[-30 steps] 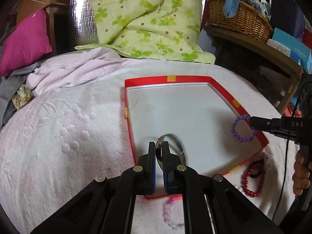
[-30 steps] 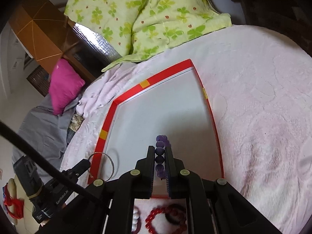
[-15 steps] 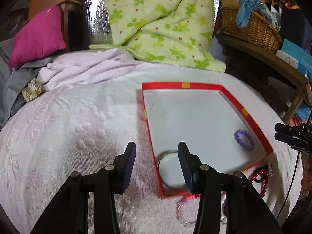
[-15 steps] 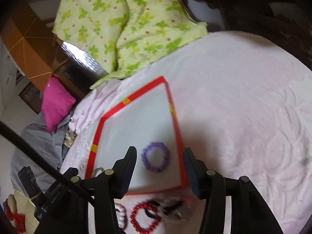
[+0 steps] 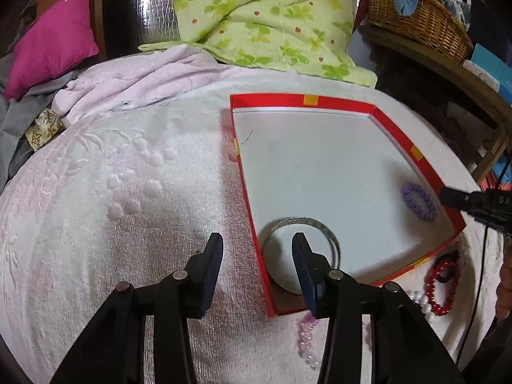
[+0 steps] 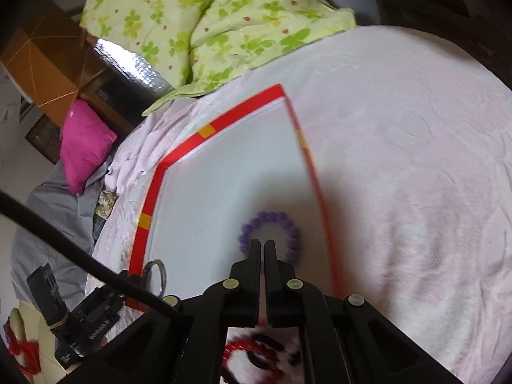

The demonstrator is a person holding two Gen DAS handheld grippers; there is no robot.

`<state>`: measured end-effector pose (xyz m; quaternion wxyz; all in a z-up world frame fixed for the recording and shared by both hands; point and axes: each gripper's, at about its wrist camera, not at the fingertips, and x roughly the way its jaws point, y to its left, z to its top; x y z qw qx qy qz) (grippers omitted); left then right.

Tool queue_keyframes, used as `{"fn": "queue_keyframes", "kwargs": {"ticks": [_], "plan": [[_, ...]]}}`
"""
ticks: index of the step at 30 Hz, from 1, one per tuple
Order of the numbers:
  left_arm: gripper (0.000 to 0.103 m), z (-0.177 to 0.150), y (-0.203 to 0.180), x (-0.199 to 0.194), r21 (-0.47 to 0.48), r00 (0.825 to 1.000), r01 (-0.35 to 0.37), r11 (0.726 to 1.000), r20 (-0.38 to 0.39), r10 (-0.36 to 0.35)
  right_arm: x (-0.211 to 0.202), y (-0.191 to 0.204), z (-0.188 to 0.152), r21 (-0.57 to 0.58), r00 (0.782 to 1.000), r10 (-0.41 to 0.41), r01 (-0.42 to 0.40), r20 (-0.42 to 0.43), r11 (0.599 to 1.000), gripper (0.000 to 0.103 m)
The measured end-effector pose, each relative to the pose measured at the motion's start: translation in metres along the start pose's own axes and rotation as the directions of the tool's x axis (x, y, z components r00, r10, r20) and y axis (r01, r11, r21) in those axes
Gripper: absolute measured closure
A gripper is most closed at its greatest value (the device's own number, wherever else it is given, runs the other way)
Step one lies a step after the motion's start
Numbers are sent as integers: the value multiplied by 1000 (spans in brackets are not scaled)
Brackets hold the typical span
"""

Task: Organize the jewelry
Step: 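Place the silver bangle in the tray with the left tool while the right tool places the purple bracelet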

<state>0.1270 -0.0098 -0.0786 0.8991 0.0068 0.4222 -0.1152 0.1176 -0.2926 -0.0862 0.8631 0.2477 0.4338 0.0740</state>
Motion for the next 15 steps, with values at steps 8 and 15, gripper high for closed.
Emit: {"fn": "queue_keyframes", "kwargs": {"ticks": [8,15], "plan": [[57,-3,3,-4,-24,1000,28,999,-10,-28,-37,-20,2,59,997,-31,27,70,998,46],[66,-5,-4,2,-21,998,46,999,-32,-47,-27,-32,-8,63,1000,0,1,-5,998,82]]}}
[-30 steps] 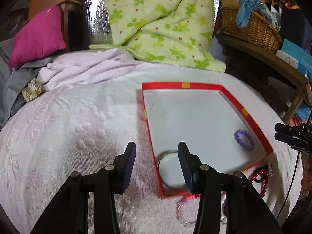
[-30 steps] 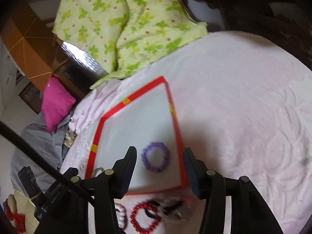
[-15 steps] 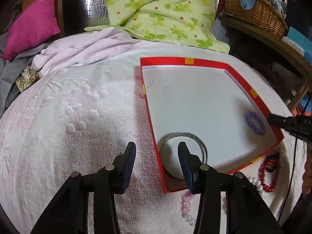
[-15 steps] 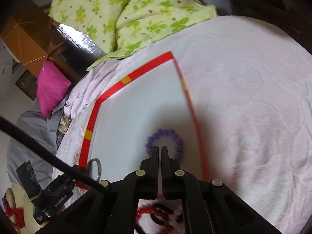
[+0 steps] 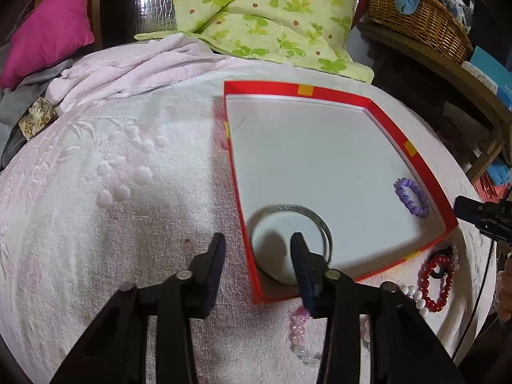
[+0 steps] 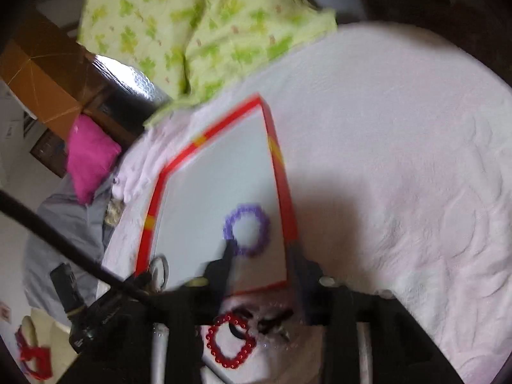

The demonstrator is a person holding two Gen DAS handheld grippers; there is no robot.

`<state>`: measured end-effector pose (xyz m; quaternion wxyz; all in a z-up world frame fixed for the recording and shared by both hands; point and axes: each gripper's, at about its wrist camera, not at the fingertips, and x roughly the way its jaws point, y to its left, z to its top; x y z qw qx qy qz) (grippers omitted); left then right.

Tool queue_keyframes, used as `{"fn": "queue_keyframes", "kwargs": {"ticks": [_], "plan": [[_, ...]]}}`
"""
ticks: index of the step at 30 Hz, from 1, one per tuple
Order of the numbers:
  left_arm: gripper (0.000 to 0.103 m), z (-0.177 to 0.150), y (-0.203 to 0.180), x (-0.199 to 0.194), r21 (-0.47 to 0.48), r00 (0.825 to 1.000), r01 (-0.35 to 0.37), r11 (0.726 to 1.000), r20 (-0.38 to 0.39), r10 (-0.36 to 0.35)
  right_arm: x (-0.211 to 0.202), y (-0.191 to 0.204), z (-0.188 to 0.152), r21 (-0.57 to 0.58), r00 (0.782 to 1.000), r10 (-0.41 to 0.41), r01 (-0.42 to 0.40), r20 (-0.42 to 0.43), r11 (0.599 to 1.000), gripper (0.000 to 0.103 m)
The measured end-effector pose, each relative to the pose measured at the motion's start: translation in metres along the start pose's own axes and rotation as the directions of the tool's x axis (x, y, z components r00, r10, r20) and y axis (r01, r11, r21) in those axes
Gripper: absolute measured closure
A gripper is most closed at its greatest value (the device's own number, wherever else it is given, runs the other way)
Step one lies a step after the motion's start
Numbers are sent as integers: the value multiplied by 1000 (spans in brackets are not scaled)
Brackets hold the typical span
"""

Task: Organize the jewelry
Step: 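Place the silver bangle in the tray with the left tool while the right tool places the purple bracelet, then withdraw both tools from the tray toward the remaining bracelets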

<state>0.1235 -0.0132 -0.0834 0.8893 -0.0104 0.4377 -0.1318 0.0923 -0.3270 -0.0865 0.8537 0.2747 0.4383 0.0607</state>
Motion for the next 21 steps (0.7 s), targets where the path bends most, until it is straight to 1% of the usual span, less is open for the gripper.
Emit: {"fn": "queue_keyframes", "kwargs": {"ticks": [2,3,5,8,11,12,14,16,18,19,20,21], "plan": [[70,0,0,2,1,1000,8,1000,-6,-8,1,2,3,-15,1000,-19,19,14,1000,90],[73,0,0,3,0,1000,8,1000,-6,-8,2,1,5,-2,1000,-19,19,19,1000,95],[75,1,2,5,-3,1000,-1,1000,-4,1,7,-1,7,19,999,-33,32,14,999,98],[75,4,6,10,-20,1000,-3,1000,-9,3,12,1,10,27,1000,-22,21,19,999,98],[75,5,5,9,-11,1000,-12,1000,-5,12,11,-1,11,35,1000,-13,12,20,999,98],[75,5,6,8,-12,1000,-22,1000,-6,22,9,-3,10,43,1000,-1,0,16,999,95],[75,6,8,3,-19,999,-32,999,3,32,4,-4,8,46,1000,10,-11,7,999,95],[75,6,10,-9,-19,998,-43,999,42,44,-4,-6,2,34,1000,10,-10,-14,999,84],[75,5,10,-21,-15,997,-41,999,73,42,-12,-8,-6,1,999,22,-22,-42,1000,58],[75,3,10,-28,-14,996,-28,999,86,29,-13,-9,-9,-10,998,21,-22,-57,1000,52],[75,1,10,-33,-9,996,-9,1000,94,10,-14,-12,-14,-17,997,31,-33,-75,999,50],[75,-1,8,-37,-1,995,9,1000,97,-9,-14,-14,-17,-18,995,41,-42,-87,999,50]]}}
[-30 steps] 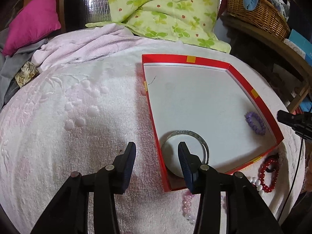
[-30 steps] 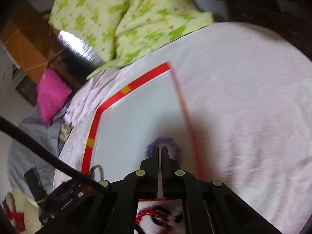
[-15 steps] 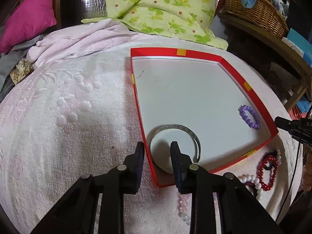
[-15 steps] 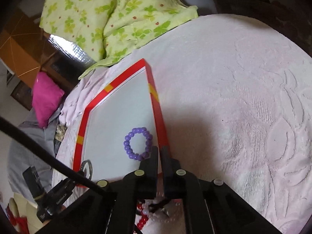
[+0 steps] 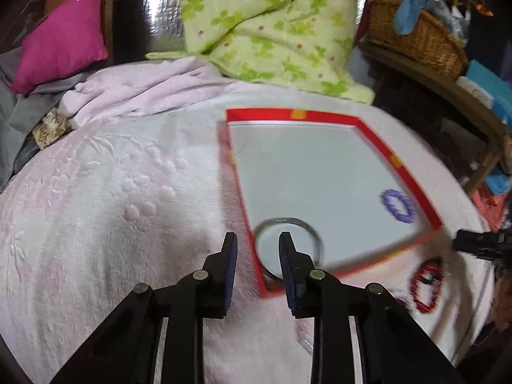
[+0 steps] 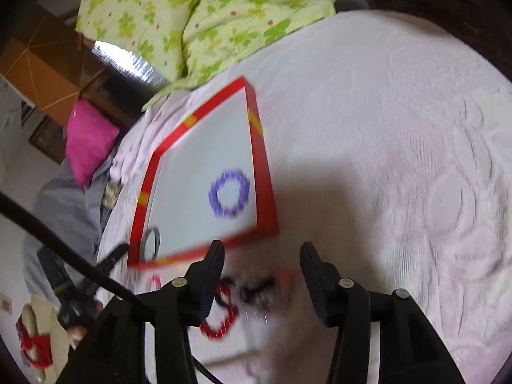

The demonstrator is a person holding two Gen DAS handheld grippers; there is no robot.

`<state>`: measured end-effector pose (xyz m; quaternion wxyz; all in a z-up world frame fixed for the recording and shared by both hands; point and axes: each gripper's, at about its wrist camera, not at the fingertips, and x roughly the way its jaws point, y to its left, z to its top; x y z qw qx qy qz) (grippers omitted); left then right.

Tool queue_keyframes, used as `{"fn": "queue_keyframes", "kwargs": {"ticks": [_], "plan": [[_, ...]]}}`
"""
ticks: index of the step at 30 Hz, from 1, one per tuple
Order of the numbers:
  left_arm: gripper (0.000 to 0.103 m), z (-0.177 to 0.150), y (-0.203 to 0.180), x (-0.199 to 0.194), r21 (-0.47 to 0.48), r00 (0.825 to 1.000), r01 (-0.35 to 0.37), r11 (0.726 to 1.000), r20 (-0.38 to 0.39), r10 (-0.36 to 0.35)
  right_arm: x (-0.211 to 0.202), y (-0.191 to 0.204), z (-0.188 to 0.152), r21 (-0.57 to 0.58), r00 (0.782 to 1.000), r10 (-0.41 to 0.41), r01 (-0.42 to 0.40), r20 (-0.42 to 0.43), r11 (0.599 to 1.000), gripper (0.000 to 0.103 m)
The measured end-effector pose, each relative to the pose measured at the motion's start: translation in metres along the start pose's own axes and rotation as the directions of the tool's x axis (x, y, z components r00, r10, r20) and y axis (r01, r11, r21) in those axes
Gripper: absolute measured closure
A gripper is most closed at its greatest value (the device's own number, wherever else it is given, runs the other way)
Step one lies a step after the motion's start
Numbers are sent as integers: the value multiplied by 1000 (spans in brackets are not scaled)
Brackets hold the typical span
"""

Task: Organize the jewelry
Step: 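Withdraw both tools from the tray toward the remaining bracelets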

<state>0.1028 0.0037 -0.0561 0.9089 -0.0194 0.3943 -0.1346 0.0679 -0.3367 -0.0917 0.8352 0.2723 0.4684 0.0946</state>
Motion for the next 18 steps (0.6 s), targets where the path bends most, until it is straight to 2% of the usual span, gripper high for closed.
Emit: {"fn": "queue_keyframes", "kwargs": {"ticks": [3,7,10,11,12,14,16,18], "plan": [[75,-9,-10,-11,47,999,44,998,-7,-44,0,-6,-12,-13,999,24,-24,-40,1000,50],[75,-23,-28,-24,115,992,123,986,-24,-121,5,-9,-20,-27,997,-1,-1,-79,1000,55],[75,-38,-52,-33,218,982,188,958,-43,-183,6,-8,-21,-53,997,-22,18,-79,998,68],[75,-43,-60,-36,252,980,197,947,-50,-190,7,-7,-22,-65,996,-26,21,-84,998,83],[74,-46,-66,-36,277,979,205,939,-57,-197,9,-6,-24,-73,995,-25,18,-98,997,94],[67,-53,-79,-35,317,972,235,919,-82,-220,10,-3,-25,-93,994,-43,34,-99,995,95],[54,-58,-91,-32,353,969,247,902,-93,-228,4,0,-24,-108,996,-48,40,-72,993,98],[48,-62,-102,-29,387,967,254,887,-105,-231,-2,0,-21,-95,999,-31,27,-43,995,98]]}}
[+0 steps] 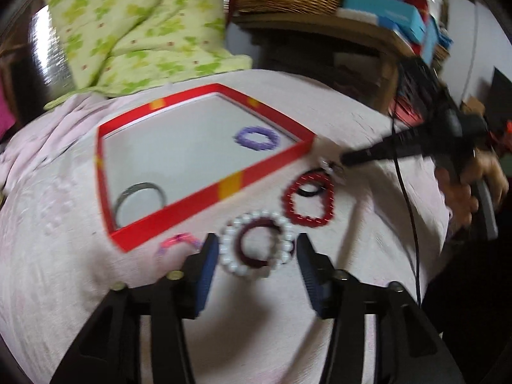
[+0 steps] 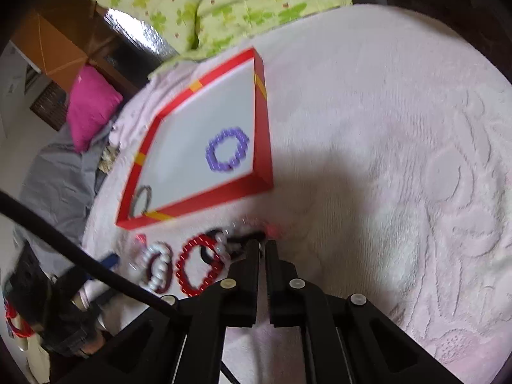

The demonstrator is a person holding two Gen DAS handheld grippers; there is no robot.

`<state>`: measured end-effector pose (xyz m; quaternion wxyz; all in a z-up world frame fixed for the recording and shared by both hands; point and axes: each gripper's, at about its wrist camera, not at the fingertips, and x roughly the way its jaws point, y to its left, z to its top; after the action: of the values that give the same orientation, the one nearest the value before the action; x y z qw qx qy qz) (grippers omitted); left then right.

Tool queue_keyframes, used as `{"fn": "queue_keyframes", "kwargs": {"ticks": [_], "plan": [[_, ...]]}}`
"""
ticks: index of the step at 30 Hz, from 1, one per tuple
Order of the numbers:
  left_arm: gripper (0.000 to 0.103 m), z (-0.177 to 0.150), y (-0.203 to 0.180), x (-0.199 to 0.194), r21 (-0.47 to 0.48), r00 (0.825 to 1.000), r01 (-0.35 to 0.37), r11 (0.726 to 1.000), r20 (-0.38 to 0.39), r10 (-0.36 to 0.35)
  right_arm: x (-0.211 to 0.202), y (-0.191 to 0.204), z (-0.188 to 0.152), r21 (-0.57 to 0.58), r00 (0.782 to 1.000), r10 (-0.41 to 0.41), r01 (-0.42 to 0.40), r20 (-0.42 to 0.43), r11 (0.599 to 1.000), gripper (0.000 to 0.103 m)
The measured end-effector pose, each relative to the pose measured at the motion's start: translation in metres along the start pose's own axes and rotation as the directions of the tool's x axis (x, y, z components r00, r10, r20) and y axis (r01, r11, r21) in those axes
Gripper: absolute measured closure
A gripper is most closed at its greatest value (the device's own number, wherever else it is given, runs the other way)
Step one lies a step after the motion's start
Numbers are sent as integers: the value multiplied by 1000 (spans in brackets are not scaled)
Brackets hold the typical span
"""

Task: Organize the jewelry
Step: 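Withdraw both tools from the tray toward the remaining bracelets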

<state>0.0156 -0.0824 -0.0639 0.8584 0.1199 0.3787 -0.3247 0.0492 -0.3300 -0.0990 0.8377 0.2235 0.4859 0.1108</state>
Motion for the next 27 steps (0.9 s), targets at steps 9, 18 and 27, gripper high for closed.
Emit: {"fn": "queue_keyframes", "kwargs": {"ticks": [9,18,27], "plan": [[88,-1,-10,30,47,998,25,999,-67,-21,-9,-8,6,55,1000,26,-27,15,998,98],[93,3,-7,11,28,995,101,994,-18,-101,0,-7,5,55,999,37,-35,-34,998,76],[93,14,35,-17,-141,982,172,975,103,-158,17,19,-2,-127,998,-37,31,-44,991,97]]}}
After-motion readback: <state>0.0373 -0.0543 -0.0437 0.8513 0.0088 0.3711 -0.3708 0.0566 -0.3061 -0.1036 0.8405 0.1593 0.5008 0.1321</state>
